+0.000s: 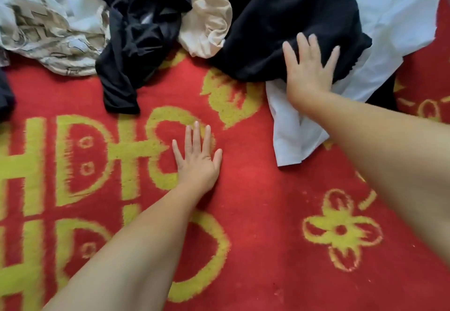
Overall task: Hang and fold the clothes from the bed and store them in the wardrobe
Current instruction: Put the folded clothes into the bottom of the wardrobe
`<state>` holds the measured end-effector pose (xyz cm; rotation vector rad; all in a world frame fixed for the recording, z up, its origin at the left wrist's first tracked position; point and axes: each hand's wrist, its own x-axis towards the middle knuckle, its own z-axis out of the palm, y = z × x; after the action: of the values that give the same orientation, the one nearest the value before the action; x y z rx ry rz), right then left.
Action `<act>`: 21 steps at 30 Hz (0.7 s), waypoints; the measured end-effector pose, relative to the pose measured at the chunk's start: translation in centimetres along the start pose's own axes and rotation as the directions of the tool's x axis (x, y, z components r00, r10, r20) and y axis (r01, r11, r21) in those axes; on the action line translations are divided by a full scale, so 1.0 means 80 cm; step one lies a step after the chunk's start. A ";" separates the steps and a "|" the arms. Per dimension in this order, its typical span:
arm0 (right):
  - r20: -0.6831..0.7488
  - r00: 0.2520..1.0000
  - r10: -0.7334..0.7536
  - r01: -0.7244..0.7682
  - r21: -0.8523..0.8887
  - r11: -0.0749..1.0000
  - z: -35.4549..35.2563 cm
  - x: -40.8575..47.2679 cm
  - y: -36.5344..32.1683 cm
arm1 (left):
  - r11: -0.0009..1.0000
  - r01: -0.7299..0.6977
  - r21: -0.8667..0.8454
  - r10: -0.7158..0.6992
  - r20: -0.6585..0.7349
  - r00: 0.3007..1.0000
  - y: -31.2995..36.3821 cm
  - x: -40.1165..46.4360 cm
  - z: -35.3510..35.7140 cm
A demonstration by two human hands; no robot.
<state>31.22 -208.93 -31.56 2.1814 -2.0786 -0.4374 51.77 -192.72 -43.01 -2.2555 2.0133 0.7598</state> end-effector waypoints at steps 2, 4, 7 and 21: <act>0.079 0.989 0.125 -0.126 0.016 0.992 0.007 0.009 0.019 | 1.000 -0.016 -0.022 0.018 0.075 0.997 -0.001 0.001 0.006; 0.104 0.986 0.128 -0.143 0.145 0.979 0.007 0.010 0.032 | 1.000 -0.014 -0.022 0.017 0.137 0.990 -0.008 -0.001 0.006; 0.075 0.995 0.068 -0.094 0.450 0.888 -0.005 -0.002 0.019 | 0.999 0.005 -0.040 0.005 0.253 0.967 -0.012 0.007 -0.006; 0.557 0.717 -0.420 -0.484 0.831 0.274 -0.074 -0.325 -0.184 | -0.069 0.656 -0.752 -0.126 0.658 0.742 -0.035 -0.123 -0.153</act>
<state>46.22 -182.99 -26.20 2.7771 -3.6019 0.2500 58.09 -187.18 -29.46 -2.4020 0.1543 2.8044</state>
